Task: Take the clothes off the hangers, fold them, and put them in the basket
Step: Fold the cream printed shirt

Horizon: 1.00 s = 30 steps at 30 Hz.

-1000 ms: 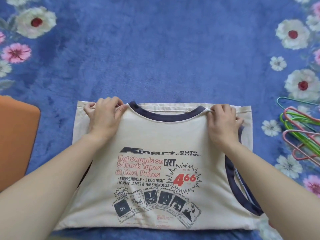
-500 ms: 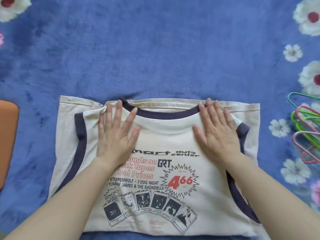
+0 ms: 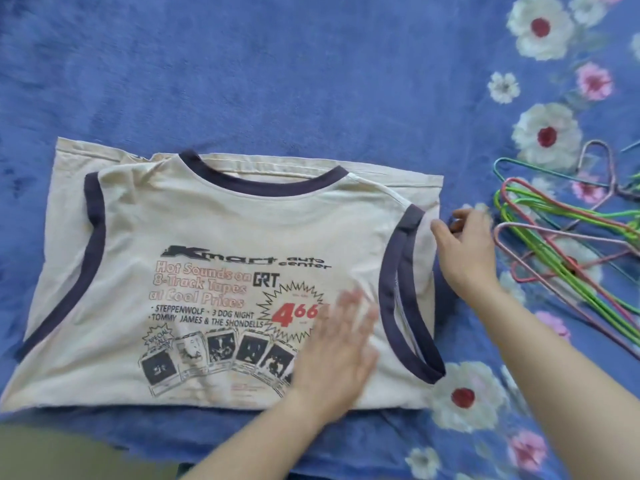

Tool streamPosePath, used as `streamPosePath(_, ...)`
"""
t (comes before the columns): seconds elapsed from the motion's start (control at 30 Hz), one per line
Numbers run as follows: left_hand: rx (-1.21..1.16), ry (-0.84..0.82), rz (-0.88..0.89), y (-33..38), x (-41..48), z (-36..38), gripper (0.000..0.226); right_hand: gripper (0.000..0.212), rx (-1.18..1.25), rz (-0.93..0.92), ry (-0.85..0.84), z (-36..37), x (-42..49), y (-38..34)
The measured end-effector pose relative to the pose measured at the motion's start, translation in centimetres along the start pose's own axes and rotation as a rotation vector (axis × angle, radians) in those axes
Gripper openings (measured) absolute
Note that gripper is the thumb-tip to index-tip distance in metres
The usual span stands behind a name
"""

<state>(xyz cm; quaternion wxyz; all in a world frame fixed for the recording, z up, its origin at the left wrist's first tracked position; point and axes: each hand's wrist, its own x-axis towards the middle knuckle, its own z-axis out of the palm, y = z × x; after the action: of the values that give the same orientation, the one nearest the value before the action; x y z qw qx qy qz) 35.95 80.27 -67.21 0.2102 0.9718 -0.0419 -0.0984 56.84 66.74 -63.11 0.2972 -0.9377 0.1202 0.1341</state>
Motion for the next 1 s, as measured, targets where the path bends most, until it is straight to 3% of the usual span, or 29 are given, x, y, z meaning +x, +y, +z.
streamPosePath(0.13,-0.096,-0.189,-0.048,7.4,-0.9,2.1,0.094,0.04,0.173,0.173,-0.149,-0.1,0.5,-0.3)
streamPosePath(0.3,-0.058,-0.307,-0.158,8.8,-0.5,2.2,0.118,0.049,0.336,0.2,-0.287,-0.3,0.1,-2.0)
streamPosePath(0.33,-0.028,-0.338,-0.164,8.7,-0.7,2.0,0.116,0.047,0.35,0.209,-0.29,-0.2,-0.1,-2.2)
streamPosePath(0.4,0.008,-0.314,-0.163,8.9,-1.0,1.8,0.092,0.033,0.373,0.223,-0.285,-0.2,-0.5,-3.0)
streamPosePath(0.47,-0.076,-0.322,-0.164,8.9,-1.2,0.6,0.075,0.027,0.381,0.239,-0.282,-0.4,-0.8,-4.0)
streamPosePath(0.57,-0.491,-0.205,-0.153,7.0,-1.9,-3.2,0.081,0.028,0.367,0.24,-0.292,-0.8,-1.9,-7.0)
streamPosePath(0.63,-0.937,-0.207,-0.299,5.1,-2.6,-6.9,0.068,0.023,0.396,0.256,-0.304,-0.9,-2.8,-9.5)
streamPosePath(0.77,-1.526,0.028,-0.639,0.6,-5.2,-12.8,0.03,0.024,0.505,0.261,-0.308,0.2,-5.3,-15.5)
streamPosePath(0.83,-1.725,0.134,-0.828,-2.4,-7.1,-14.8,0.032,0.023,0.556,0.238,-0.316,1.6,-6.7,-19.0)
streamPosePath(1.0,-2.175,0.458,-0.936,-10.6,-12.6,-17.8,0.052,0.017,0.543,0.12,-0.385,7.9,-11.1,-27.8)
